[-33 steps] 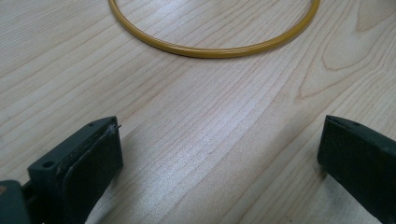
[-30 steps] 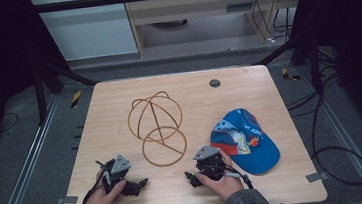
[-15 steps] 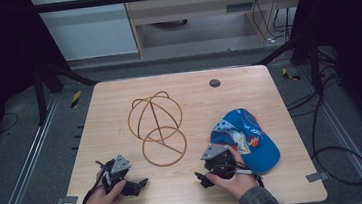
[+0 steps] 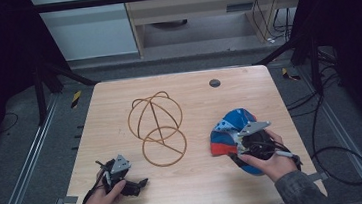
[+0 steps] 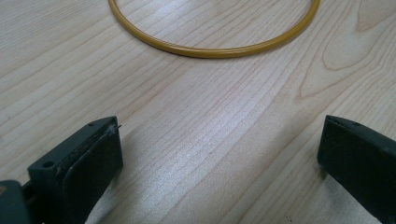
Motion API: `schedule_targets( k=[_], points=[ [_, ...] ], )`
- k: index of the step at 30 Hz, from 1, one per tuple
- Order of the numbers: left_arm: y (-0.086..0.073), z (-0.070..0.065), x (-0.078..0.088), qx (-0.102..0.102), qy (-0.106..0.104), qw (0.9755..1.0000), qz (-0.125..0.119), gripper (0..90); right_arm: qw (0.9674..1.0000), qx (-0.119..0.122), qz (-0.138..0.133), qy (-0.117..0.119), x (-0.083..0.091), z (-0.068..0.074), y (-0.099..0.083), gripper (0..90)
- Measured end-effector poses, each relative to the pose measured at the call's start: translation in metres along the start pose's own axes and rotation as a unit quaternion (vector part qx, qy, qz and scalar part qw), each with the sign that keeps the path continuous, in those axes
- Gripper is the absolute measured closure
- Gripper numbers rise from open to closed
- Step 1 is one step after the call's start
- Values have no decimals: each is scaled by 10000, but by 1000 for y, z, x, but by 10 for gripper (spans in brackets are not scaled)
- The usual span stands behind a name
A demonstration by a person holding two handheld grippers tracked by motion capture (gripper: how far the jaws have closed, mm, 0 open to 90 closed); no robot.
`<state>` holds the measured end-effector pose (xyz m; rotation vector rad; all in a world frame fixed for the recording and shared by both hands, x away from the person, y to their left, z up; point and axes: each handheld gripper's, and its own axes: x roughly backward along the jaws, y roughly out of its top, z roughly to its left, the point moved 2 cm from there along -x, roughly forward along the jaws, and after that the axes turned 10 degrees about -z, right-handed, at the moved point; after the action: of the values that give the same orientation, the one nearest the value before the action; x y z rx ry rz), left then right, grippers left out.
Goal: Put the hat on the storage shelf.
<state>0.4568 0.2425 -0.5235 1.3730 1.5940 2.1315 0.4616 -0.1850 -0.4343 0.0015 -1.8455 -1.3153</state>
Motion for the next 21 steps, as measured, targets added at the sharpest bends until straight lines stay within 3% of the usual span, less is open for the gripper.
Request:
schedule_targets(
  k=[11, 21],
  points=[
    [0, 0, 0, 0, -1, 10000, 2, 0, 9982, -217, 545, -123, 9, -41, 7, 223],
    [0, 0, 0, 0, 0, 10000, 1, 0, 9958, -201, 891, -34, 0, -56, 26, 230]
  ],
)
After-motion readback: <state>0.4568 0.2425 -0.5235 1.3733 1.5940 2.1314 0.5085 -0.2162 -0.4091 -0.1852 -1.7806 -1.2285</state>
